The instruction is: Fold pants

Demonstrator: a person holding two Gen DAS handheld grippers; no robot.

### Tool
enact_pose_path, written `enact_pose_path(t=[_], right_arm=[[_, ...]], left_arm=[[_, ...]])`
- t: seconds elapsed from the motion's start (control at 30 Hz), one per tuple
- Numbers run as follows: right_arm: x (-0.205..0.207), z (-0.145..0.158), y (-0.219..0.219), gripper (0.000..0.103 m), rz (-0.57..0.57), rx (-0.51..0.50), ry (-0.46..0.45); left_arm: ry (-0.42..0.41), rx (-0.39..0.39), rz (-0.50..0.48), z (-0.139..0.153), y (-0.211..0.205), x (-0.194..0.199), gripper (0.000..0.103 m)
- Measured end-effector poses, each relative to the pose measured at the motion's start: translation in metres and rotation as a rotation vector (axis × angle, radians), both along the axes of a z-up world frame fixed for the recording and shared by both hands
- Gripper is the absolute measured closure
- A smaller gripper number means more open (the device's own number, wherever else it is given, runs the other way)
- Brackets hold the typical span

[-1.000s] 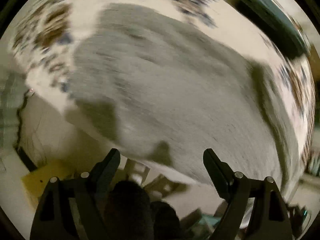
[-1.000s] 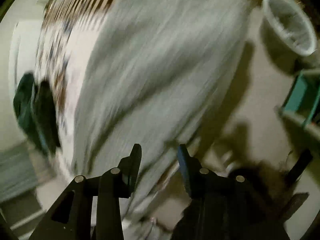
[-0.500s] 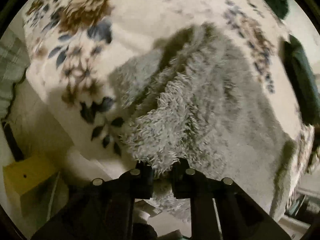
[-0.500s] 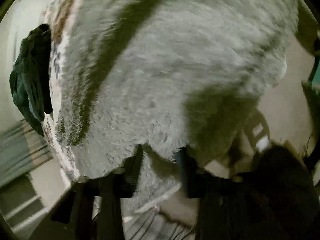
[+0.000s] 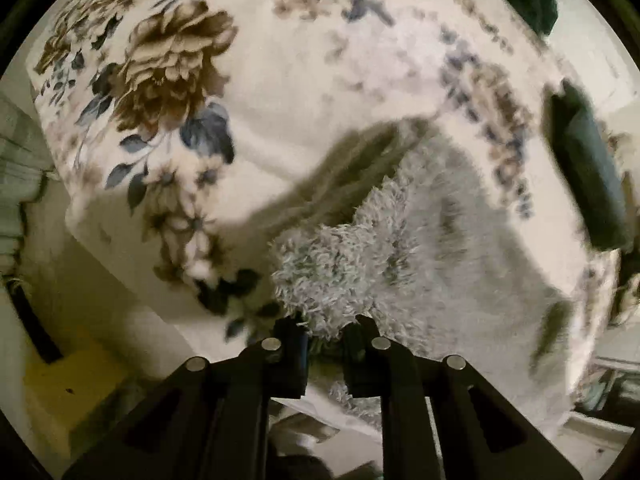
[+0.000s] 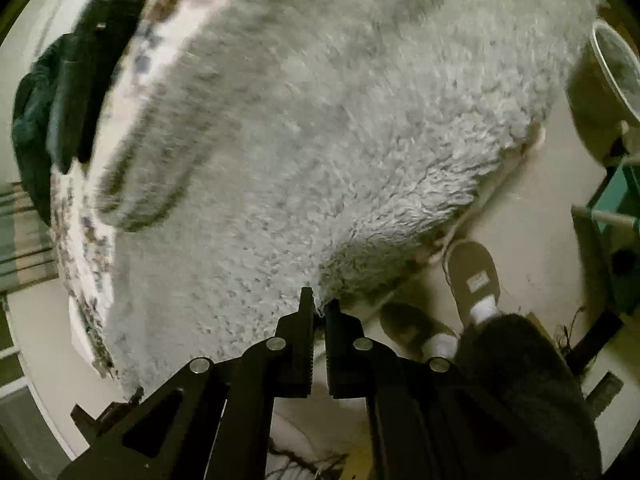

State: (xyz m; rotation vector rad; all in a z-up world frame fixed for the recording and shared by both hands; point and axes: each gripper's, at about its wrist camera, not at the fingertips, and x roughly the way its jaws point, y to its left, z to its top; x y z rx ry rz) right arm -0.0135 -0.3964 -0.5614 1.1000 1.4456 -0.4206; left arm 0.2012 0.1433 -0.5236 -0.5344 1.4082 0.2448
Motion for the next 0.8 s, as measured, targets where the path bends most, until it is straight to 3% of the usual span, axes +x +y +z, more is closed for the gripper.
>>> enact_pose_path(t=[0.07,0.13,0.2,0.23,0.27,0.33,0.5,0.73,0.8], right_arm=[[-0.005,-0.014,-0.006,0.083,-0.011,0.039,0.028],[-0.010,-0.012,-0.012,0.054,-0.009,0.069,0.005],[-0.018,0.000,-0.022,0.042,-0.002,0.059,-0.045],[-0.024,0.008,-0.031,0.042,0.001,0.047,-0.054],[-0.027,0.012,-0.036,0.042,-0.002,0.040,-0.058],[-0.038,0.025,-0.059,0.042,-0.043,0.023,-0.080],[-0.076,0.052,-0.149,0.042,-0.213,-0.088,-0.130],[-0.137,0.060,-0.305,0.042,-0.520,-0.237,-0.173],[-0.145,0.057,-0.343,0.042,-0.558,-0.252,-0.185]], left_arm=[[0.051,-0.030,-0.022,-0.013,-0.003,-0.001,0.089],[0.043,-0.039,-0.025,-0.009,-0.004,-0.007,0.089],[0.017,-0.005,-0.049,0.004,-0.008,-0.015,0.080],[0.006,0.017,-0.068,0.012,-0.011,-0.019,0.067],[-0.001,0.043,-0.092,0.020,-0.016,-0.024,0.045],[-0.012,0.070,-0.112,0.032,-0.024,-0.031,0.022],[-0.057,0.084,-0.230,0.057,-0.090,-0.037,0.022],[-0.079,0.036,-0.521,0.050,-0.279,-0.045,0.022],[-0.071,0.027,-0.606,0.040,-0.338,-0.049,0.022]])
